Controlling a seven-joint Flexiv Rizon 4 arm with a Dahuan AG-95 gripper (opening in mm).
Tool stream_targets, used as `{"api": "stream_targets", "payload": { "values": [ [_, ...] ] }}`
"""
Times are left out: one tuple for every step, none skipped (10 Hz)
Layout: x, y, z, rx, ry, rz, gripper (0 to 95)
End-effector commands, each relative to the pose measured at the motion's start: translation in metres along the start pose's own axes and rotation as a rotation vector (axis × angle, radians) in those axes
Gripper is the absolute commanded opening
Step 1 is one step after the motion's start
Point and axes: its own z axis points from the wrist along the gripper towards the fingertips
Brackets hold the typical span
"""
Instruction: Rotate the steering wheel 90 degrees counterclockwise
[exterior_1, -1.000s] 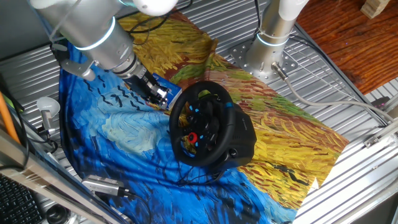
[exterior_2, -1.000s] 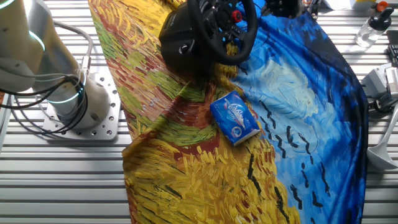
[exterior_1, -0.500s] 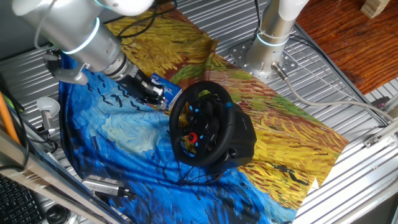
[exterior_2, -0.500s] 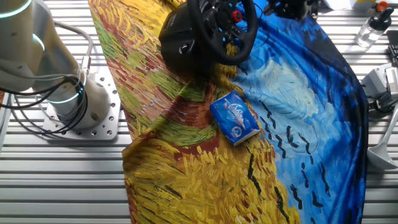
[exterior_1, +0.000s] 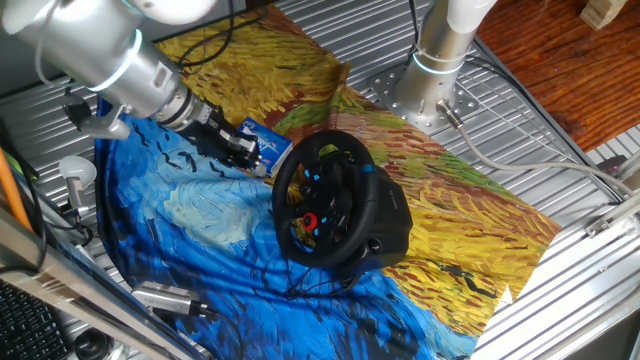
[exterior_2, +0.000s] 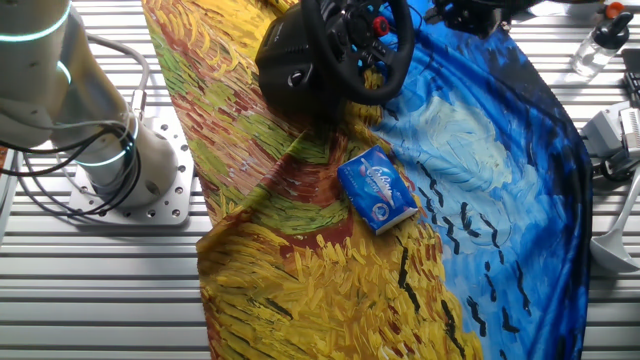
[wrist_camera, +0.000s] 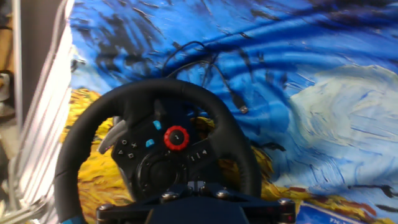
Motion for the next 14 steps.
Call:
{"api": "stream_targets", "payload": {
  "values": [
    [0.001,0.000,0.001,-0.006,0.028,-0.015,0.0],
    [0.001,0.002,0.001,-0.022,0.047,-0.038,0.0],
    [0.000,0.015,-0.001,-0.042,0.069,-0.060,0.0],
    [0.002,0.035,-0.001,-0.064,0.073,-0.077,19.0],
    [0.006,0.050,0.001,-0.072,0.077,-0.083,19.0],
    [0.011,0.071,0.006,-0.085,0.085,-0.088,19.0],
    [0.016,0.089,0.014,-0.093,0.084,-0.103,38.0],
    [0.021,0.103,0.022,-0.095,0.082,-0.113,38.0],
    [0.027,0.118,0.033,-0.096,0.082,-0.131,57.0],
    [0.028,0.124,0.041,-0.100,0.085,-0.153,57.0],
    [0.028,0.127,0.047,-0.107,0.084,-0.171,57.0],
    [0.029,0.128,0.055,-0.113,0.084,-0.189,57.0],
    [0.029,0.128,0.058,-0.117,0.083,-0.201,57.0],
    [0.031,0.128,0.065,-0.138,0.099,-0.229,57.0]
  ]
}}
